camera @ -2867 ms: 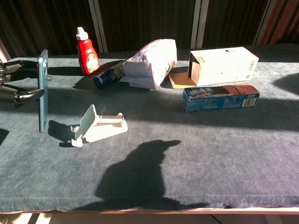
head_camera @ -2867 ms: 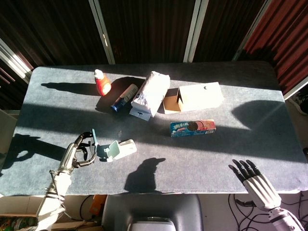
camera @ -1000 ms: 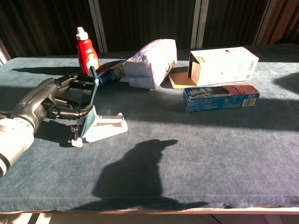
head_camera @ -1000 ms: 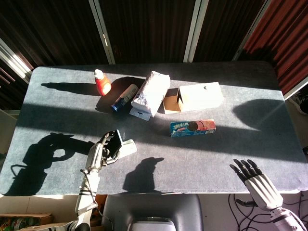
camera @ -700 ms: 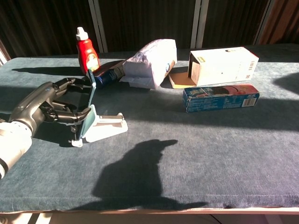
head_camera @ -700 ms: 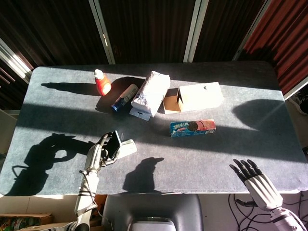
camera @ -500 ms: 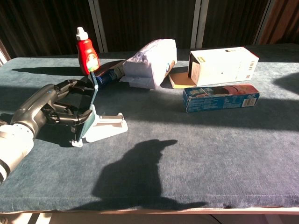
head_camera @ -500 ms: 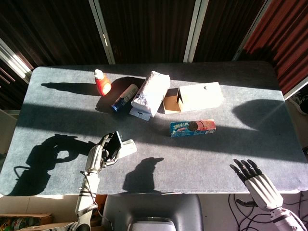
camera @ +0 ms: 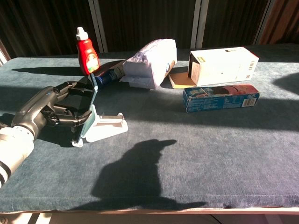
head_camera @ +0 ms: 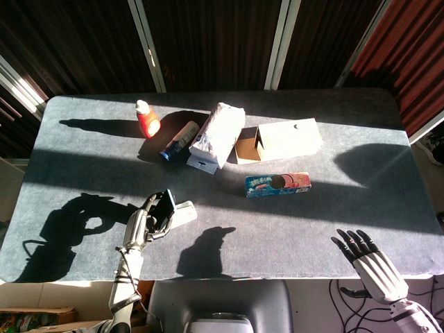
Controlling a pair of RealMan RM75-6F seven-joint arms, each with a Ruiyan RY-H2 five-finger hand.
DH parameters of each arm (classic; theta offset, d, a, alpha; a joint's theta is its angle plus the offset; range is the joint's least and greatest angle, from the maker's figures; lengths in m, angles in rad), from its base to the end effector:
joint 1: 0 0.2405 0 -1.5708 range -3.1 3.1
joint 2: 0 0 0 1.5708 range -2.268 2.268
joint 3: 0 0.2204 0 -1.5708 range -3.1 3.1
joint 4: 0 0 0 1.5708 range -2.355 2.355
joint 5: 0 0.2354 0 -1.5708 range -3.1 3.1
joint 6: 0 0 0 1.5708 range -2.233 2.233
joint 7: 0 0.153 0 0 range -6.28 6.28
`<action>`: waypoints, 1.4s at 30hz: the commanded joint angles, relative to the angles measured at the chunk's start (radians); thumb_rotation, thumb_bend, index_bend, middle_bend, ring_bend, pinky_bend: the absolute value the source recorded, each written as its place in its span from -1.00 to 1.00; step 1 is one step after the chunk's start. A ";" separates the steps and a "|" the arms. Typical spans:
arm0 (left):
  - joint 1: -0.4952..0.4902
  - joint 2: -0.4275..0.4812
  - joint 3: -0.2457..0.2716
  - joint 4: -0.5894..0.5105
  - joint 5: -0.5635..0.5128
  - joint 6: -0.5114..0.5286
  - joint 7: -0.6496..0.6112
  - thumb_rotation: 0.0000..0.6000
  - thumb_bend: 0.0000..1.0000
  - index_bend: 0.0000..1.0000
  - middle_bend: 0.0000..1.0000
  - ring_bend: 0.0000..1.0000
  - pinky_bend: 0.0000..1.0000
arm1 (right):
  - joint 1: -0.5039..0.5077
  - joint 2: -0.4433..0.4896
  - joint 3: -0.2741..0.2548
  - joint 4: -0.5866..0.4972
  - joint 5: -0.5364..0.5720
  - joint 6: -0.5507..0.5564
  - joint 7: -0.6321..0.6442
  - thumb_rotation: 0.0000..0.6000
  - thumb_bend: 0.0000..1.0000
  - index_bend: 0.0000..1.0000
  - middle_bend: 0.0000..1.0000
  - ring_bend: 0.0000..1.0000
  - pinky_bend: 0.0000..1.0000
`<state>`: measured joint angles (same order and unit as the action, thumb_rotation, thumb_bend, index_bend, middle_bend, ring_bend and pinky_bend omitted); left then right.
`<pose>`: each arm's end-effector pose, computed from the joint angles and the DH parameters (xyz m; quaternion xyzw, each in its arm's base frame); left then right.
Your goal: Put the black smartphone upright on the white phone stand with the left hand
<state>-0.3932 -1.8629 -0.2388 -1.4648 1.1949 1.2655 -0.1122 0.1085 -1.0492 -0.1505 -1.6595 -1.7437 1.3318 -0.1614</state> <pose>-0.1307 0.2672 -0.0712 -0.4362 -0.6211 -0.5438 0.3580 -0.2782 -0.1355 0.0766 0.7594 -0.3562 0.2741 0.4704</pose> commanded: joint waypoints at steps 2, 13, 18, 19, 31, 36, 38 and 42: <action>0.004 0.004 0.005 0.007 0.016 -0.001 -0.023 1.00 -0.02 0.42 0.84 0.30 -0.52 | 0.000 -0.001 0.000 0.000 0.000 -0.001 -0.002 1.00 -0.53 -1.00 -1.00 -1.00 -1.00; -0.007 0.036 0.014 -0.015 -0.027 -0.075 0.012 1.00 -0.18 -0.32 -0.29 -0.43 -0.69 | -0.001 0.001 -0.001 0.001 -0.002 0.003 0.002 1.00 -0.53 -1.00 -1.00 -1.00 -1.00; -0.008 0.039 0.013 -0.017 -0.027 -0.079 0.011 1.00 -0.19 -0.36 -0.32 -0.50 -0.71 | -0.001 0.002 -0.001 0.001 -0.004 0.005 0.004 1.00 -0.53 -1.00 -1.00 -1.00 -1.00; -0.008 0.039 0.013 -0.017 -0.027 -0.080 0.010 1.00 -0.19 -0.37 -0.33 -0.51 -0.72 | -0.001 0.002 -0.001 0.001 -0.004 0.005 0.004 1.00 -0.53 -1.00 -1.00 -1.00 -1.00; -0.018 0.046 0.017 0.003 -0.015 -0.104 -0.003 1.00 -0.21 -0.58 -0.53 -0.73 -0.80 | -0.002 0.002 -0.001 0.002 -0.004 0.005 0.003 1.00 -0.53 -1.00 -1.00 -1.00 -1.00; -0.019 0.045 0.014 0.008 -0.009 -0.102 -0.014 1.00 -0.21 -0.74 -0.64 -0.83 -0.82 | -0.002 0.003 -0.001 0.003 -0.005 0.006 0.005 1.00 -0.53 -1.00 -1.00 -1.00 -1.00; -0.019 0.047 0.015 0.009 -0.006 -0.103 -0.019 1.00 -0.23 -0.88 -0.75 -0.91 -0.84 | -0.002 0.003 -0.001 0.003 -0.005 0.006 0.005 1.00 -0.53 -1.00 -1.00 -1.00 -1.00; -0.021 0.055 0.020 0.007 -0.001 -0.111 -0.022 1.00 -0.27 -1.00 -0.99 -1.00 -0.89 | -0.002 0.002 -0.001 0.002 -0.005 0.006 0.004 1.00 -0.53 -1.00 -1.00 -1.00 -1.00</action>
<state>-0.4143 -1.8085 -0.2195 -1.4576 1.1936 1.1549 -0.1341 0.1061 -1.0468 -0.1516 -1.6570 -1.7482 1.3380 -0.1571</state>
